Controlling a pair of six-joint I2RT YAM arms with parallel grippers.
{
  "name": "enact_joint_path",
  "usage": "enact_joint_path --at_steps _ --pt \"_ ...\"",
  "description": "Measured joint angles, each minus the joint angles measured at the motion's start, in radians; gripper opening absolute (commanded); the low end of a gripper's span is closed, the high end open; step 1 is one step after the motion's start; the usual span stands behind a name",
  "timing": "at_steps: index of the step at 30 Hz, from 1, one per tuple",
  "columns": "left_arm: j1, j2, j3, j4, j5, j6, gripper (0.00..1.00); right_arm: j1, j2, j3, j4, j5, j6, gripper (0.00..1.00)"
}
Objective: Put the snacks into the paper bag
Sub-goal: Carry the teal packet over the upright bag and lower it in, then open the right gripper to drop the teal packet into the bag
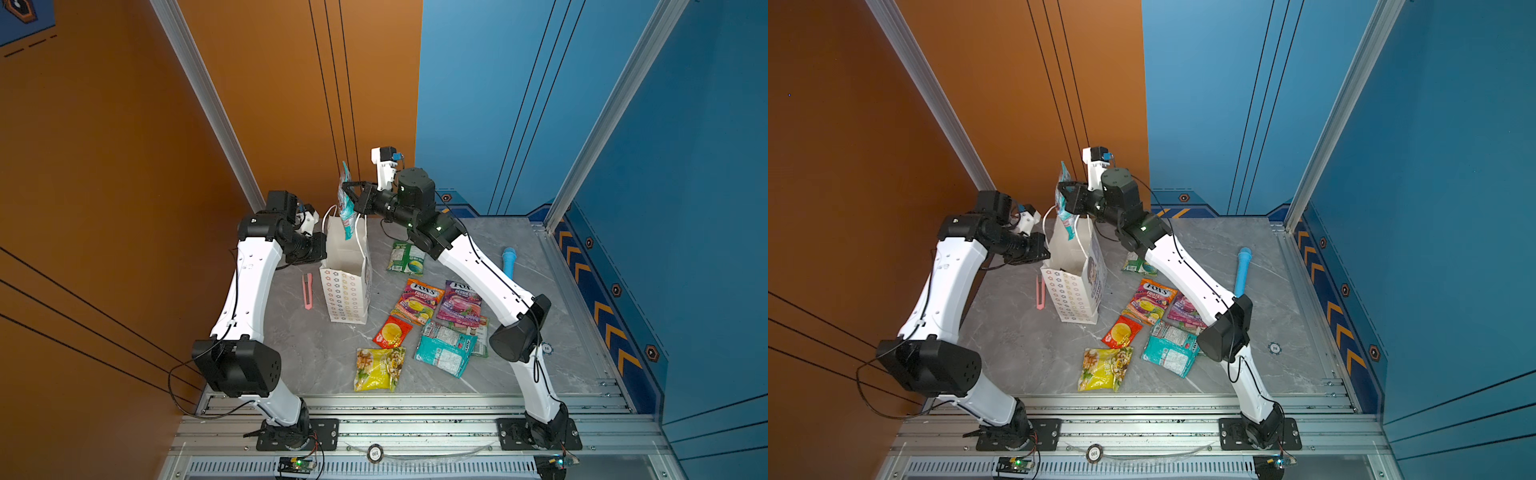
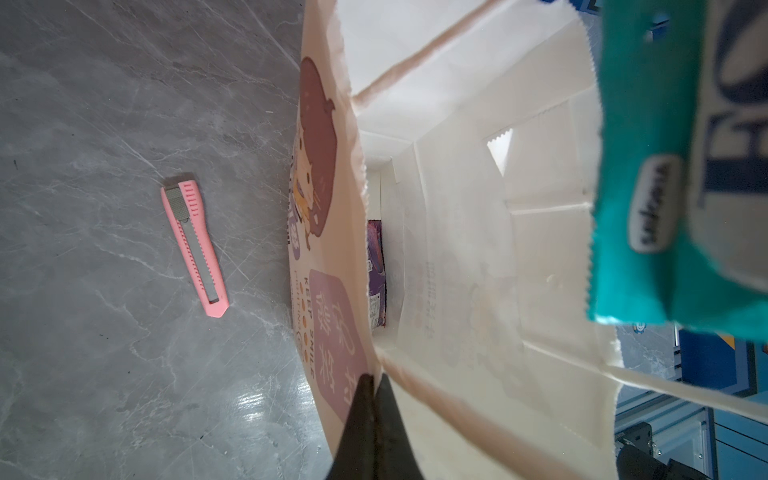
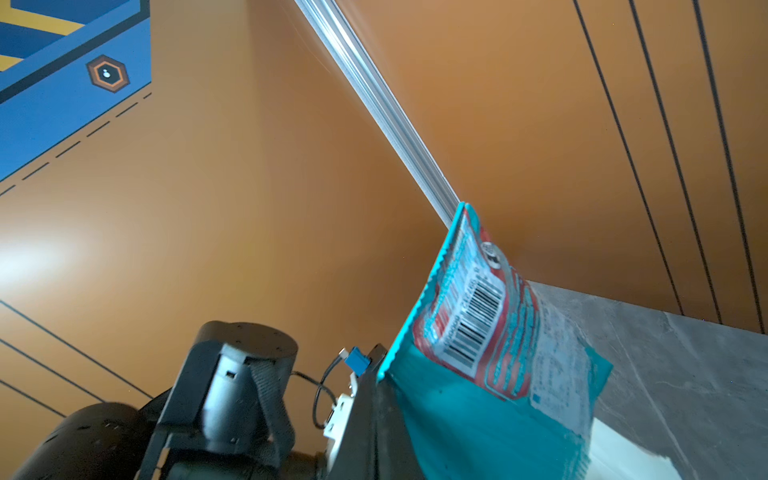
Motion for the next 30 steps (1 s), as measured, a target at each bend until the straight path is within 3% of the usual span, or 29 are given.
enact_joint_path --at_steps 7,16,30 --pt "0.005 0.0 0.0 0.0 0.0 0.0 0.0 0.013 -0.113 -0.136 -0.006 -0.007 -0.011 0.0" --pt "0.014 0.0 0.0 0.0 0.0 0.0 0.0 0.033 -0.117 -0.193 -0.03 -0.012 -0.014 0.0" --pt "0.014 0.0 0.0 0.0 0.0 0.0 0.0 0.051 0.081 -0.072 -0.075 -0.063 0.024 0.0"
